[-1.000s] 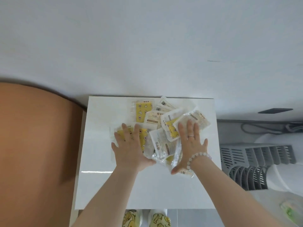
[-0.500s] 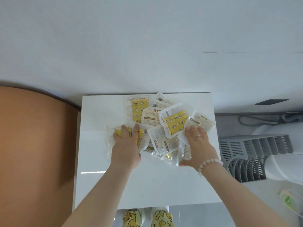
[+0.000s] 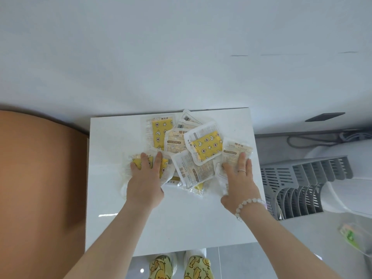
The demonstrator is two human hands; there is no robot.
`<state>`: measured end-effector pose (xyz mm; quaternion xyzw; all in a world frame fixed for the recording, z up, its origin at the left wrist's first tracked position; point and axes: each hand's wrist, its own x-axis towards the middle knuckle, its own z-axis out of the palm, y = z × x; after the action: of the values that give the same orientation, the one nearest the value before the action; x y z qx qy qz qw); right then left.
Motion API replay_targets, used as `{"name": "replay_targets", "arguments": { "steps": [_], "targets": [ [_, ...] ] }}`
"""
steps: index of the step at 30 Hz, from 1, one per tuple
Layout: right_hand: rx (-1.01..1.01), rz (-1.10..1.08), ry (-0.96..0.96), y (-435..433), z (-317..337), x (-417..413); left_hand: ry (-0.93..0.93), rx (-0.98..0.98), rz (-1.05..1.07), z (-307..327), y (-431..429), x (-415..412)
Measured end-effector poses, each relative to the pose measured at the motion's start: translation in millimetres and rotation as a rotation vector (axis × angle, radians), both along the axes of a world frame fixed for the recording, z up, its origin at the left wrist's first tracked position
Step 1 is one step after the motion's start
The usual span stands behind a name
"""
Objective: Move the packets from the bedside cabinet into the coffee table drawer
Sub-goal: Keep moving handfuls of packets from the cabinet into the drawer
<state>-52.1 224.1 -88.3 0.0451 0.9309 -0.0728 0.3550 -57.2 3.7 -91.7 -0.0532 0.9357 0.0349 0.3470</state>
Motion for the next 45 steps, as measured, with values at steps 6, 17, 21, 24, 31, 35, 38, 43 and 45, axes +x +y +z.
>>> {"name": "replay_targets", "arguments": {
  "steps": [6,17,21,24,31,35,38,43,45],
  "targets": [
    [0.018,-0.050,-0.002,-6.3,-2.7,12.6,0.023,-0.014,-0.005,-1.4,1.4,1.9],
    [0.145,0.049,0.068,5.0,-7.1,5.9,0.133,0.051,0.030,-5.0,-6.0,14.0],
    [0.096,-0.012,0.155,8.6,-5.7,11.1,0.147,0.071,0.141,-2.3,-6.5,14.0],
    [-0.028,-0.153,0.236,11.8,-4.9,16.6,0.156,0.100,0.155,0.2,-9.8,18.9],
    [-0.215,-0.528,0.250,23.6,10.8,34.7,0.050,0.279,0.208,20.5,-17.7,43.4],
    [-0.289,-0.792,0.236,22.6,18.8,49.8,-0.079,0.345,0.334,36.3,-21.2,61.9],
    [-0.397,-0.997,0.054,26.5,33.5,59.9,-0.149,0.368,0.420,55.0,-21.3,68.4],
    [-0.752,-1.311,-0.046,42.5,102.7,84.4,-0.207,0.565,0.615,124.1,4.3,57.7],
    [-0.834,-1.356,-0.121,52.2,130.4,91.2,-0.238,0.632,0.615,153.8,20.2,48.5]
  ]
}}
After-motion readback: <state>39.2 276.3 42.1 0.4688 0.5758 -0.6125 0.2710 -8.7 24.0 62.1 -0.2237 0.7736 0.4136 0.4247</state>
